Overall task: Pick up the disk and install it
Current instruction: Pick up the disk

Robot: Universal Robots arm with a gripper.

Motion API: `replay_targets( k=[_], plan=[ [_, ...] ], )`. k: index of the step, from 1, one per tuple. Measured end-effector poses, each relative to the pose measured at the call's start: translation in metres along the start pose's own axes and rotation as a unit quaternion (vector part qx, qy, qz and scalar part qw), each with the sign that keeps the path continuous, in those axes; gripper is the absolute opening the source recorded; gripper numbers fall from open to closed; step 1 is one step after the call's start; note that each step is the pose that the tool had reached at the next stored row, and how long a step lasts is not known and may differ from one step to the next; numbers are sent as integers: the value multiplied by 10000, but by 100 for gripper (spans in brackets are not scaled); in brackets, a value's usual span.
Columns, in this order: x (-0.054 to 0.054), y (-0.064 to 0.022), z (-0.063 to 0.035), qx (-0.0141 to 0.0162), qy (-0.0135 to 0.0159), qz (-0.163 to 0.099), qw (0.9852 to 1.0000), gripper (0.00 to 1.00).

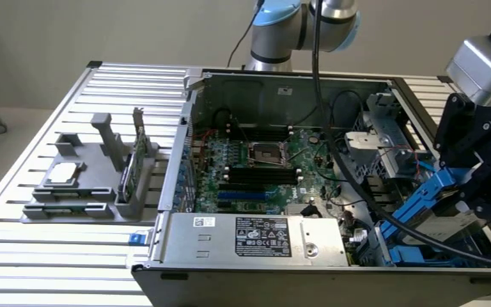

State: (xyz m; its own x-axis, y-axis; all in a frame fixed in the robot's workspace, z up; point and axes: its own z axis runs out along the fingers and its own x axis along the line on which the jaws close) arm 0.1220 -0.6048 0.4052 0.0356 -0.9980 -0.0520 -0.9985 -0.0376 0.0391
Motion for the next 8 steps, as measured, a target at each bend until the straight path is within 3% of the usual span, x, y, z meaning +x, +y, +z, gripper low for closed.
replay_targets(
  k=[8],
  plan=[
    [-10,-6,133,0,-1,0,10000,33]
  ],
)
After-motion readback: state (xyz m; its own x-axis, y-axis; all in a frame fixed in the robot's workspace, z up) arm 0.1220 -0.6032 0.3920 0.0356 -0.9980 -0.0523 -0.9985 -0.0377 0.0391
